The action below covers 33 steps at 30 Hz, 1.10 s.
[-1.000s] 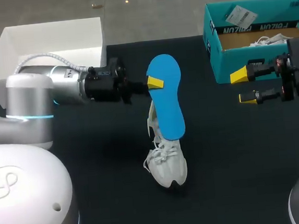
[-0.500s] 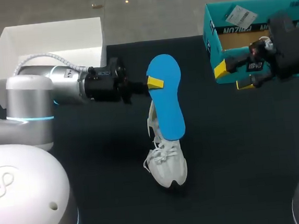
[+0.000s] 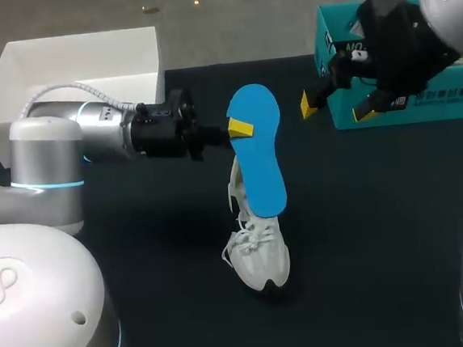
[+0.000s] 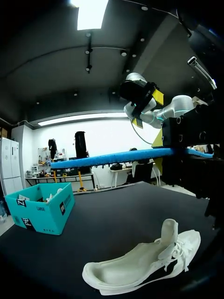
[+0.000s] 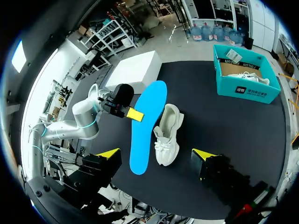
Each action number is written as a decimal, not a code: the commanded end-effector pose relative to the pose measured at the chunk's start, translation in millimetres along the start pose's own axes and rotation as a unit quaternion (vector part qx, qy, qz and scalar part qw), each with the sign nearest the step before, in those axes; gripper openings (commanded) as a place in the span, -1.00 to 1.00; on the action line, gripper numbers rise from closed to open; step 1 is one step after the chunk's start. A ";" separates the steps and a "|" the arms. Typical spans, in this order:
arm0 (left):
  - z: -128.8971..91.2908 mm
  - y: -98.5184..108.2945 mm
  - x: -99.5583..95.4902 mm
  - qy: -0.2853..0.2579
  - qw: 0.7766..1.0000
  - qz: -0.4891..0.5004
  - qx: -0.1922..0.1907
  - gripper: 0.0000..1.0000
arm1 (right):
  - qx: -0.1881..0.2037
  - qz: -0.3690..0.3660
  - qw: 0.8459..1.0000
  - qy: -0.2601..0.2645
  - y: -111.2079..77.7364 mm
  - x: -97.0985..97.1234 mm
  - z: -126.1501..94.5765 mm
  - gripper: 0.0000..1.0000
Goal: Take the shoe out of the shoebox, open the shoe tongue, remove and reinsert the insole, then place the shoe into the shoebox
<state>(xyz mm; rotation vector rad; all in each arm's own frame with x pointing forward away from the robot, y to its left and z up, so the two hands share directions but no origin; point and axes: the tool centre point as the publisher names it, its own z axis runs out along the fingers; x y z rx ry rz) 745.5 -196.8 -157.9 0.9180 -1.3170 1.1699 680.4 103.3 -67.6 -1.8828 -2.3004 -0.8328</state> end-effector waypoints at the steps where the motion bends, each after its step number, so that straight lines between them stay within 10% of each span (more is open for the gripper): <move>1: -0.6 1.1 0.5 -0.002 1.000 0.000 0.000 -1.00 | 0.027 -0.012 0.989 -0.142 13.7 15.9 9.4 1.00; 13: -0.6 1.1 0.5 -0.002 1.000 0.000 0.000 -1.00 | 0.059 -0.040 0.970 -0.233 19.8 44.2 18.9 1.00; 33: -0.6 1.1 0.5 -0.002 1.000 0.000 0.000 -1.00 | 0.053 -0.029 0.976 -0.208 14.5 64.3 61.1 1.00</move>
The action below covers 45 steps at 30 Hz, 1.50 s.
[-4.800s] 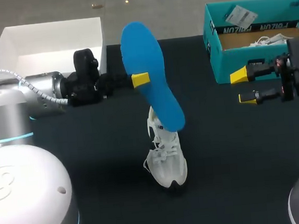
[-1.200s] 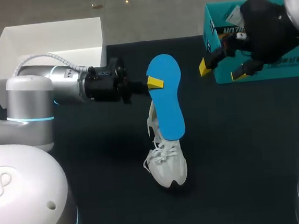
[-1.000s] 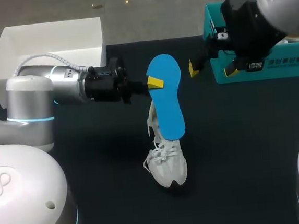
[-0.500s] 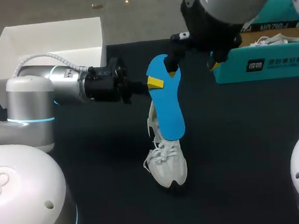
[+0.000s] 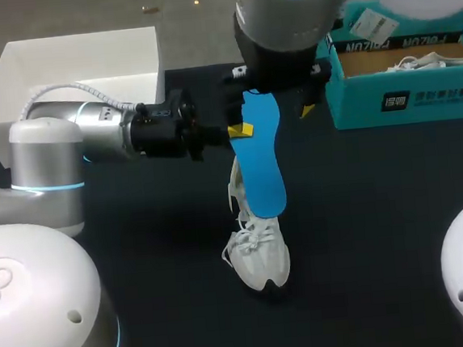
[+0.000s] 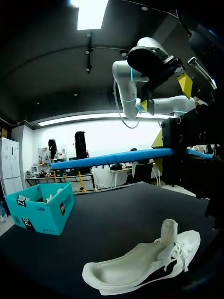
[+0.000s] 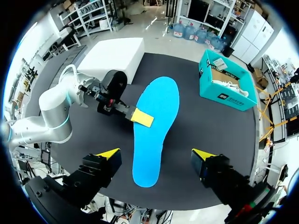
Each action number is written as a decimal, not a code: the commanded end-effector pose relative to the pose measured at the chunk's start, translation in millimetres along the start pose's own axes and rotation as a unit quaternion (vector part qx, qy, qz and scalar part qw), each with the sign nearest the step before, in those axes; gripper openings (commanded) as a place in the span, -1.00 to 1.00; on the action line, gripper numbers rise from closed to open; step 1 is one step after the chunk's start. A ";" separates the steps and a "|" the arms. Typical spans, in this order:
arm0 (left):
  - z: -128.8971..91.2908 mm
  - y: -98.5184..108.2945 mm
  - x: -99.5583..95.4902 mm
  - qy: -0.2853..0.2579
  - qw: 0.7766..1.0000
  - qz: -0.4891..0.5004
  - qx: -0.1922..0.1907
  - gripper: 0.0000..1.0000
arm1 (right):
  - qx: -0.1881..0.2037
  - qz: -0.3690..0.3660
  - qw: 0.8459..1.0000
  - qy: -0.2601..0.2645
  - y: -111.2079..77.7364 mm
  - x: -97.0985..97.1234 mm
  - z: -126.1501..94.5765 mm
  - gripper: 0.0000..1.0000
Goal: Take the shoe out of the shoebox, open the shoe tongue, remove and reinsert the insole, then place the shoe into the shoebox
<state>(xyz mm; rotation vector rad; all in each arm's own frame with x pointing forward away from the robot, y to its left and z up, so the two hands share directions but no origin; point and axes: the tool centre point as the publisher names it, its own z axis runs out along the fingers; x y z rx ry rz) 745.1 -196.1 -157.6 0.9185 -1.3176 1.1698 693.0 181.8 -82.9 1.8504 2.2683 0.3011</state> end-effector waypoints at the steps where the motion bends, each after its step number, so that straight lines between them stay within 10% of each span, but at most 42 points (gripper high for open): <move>1: 0.0 0.6 0.0 -0.001 1.000 0.000 0.000 -1.00 | 0.003 0.001 1.000 -0.007 1.2 7.9 10.2 1.00; 45: 0.0 0.6 0.0 -0.001 1.000 0.000 0.000 -1.00 | 0.072 0.095 0.993 0.014 -7.3 13.5 31.0 1.00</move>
